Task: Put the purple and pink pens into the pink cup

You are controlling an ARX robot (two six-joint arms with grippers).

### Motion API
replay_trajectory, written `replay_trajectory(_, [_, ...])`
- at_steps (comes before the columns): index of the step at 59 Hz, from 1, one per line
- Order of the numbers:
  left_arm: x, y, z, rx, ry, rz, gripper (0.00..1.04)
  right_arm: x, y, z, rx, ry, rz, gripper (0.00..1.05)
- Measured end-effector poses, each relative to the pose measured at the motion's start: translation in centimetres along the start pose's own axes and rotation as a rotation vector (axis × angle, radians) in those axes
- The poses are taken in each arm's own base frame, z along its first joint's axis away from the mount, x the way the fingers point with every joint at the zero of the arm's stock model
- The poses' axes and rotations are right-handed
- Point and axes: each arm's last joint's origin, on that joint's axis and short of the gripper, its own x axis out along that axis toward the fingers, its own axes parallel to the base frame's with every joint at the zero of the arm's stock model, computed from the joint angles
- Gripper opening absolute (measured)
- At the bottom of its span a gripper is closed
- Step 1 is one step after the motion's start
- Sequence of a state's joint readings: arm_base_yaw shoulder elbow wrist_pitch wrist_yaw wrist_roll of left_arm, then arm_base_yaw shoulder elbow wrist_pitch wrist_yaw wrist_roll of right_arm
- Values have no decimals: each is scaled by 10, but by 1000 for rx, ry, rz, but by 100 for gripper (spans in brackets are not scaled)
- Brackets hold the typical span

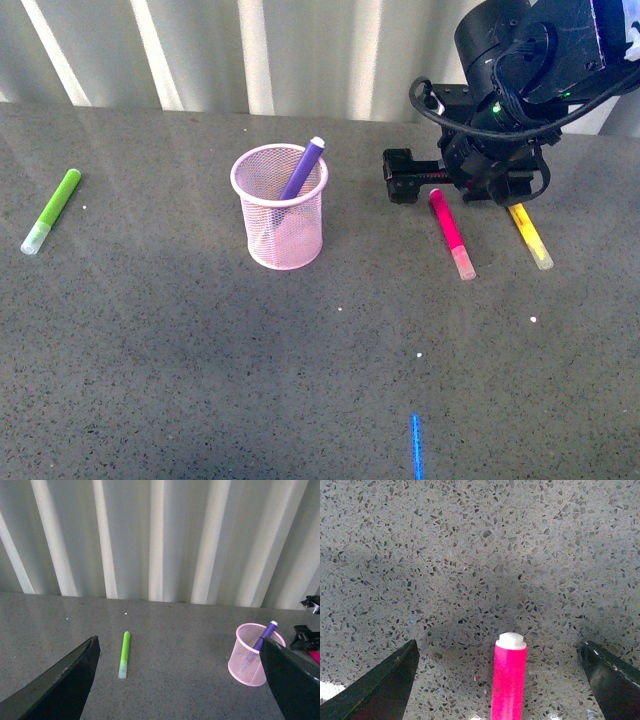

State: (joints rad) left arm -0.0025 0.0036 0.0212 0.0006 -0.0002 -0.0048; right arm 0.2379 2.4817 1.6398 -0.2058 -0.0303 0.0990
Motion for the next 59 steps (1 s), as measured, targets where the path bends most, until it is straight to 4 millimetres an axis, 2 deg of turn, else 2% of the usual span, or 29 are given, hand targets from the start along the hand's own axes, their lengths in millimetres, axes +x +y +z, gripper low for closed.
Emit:
replay_trajectory(22, [0, 0, 0, 0, 0, 0, 98, 1, -3, -7, 23, 6, -12, 37])
replay_trajectory(33, [0, 0, 0, 0, 0, 0, 98, -2, 3, -11, 26, 9, -4, 13])
replay_trajectory(53, [0, 0, 0, 0, 0, 0, 98, -5, 9, -17, 30, 0, 0, 11])
replay_trajectory(59, [0, 0, 0, 0, 0, 0, 98, -10, 10, -20, 42, -59, 19, 11])
